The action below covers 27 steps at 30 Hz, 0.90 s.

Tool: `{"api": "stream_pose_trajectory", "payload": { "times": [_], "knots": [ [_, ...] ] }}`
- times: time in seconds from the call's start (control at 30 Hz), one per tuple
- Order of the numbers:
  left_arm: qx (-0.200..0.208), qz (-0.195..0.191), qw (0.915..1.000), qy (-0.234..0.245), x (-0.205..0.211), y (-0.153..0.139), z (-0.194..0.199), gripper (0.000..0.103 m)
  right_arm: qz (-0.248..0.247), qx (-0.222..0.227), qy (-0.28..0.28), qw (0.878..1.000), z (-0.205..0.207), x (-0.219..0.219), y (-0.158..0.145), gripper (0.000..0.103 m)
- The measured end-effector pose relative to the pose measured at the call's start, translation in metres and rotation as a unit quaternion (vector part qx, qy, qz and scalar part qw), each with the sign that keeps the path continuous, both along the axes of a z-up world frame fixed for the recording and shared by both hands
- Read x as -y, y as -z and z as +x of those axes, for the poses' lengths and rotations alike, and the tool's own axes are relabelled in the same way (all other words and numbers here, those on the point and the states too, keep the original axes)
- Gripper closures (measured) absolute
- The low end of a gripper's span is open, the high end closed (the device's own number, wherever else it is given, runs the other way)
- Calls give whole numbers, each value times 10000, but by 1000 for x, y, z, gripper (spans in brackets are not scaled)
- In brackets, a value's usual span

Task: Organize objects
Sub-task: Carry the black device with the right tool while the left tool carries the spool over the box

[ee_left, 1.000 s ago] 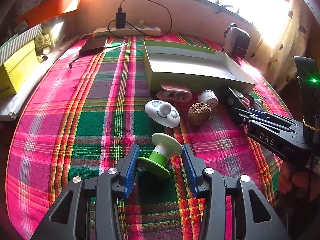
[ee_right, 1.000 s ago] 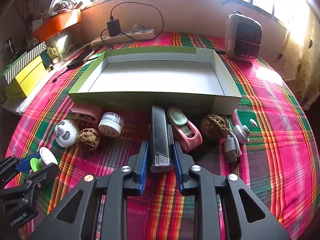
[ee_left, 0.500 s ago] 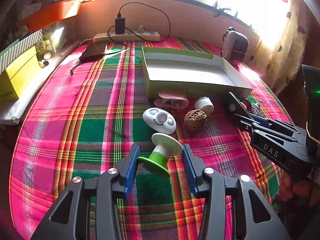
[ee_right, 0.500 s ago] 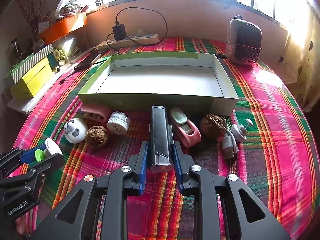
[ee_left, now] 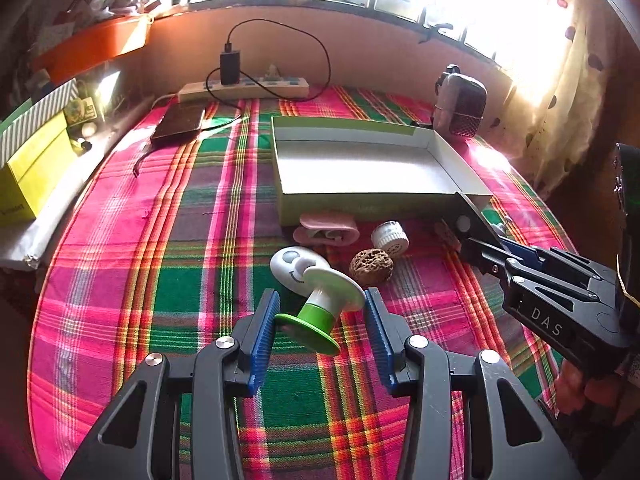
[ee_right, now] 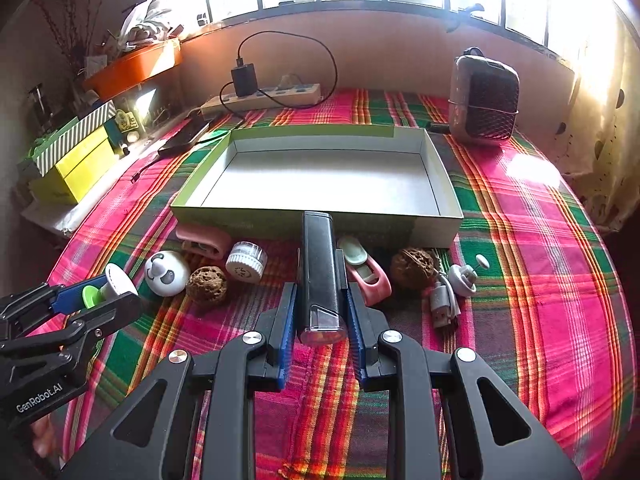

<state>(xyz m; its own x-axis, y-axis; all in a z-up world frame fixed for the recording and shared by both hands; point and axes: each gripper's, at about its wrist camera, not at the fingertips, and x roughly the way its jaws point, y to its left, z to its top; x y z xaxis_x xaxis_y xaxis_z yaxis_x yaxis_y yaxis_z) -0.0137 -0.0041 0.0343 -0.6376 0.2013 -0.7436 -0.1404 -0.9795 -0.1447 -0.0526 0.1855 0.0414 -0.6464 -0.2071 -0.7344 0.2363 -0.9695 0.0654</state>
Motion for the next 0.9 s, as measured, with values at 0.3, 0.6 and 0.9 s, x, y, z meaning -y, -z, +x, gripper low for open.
{"api": "stream_pose_trajectory", "payload": {
  "times": [0.3,0.6,0.9],
  "knots": [
    [-98,17,9999,50,-6,-15,-18,62,-37,-115,-20,9999,-9,-5,-17,78],
    [-103,52,9999,73,-15,-22,-48,62,-50,-112,37,9999,-31,-13,-24,78],
    [11,123,9999,111,-21,-21,-89,62,-16,-29,116,9999,-64,-23,-23,78]
  ]
}}
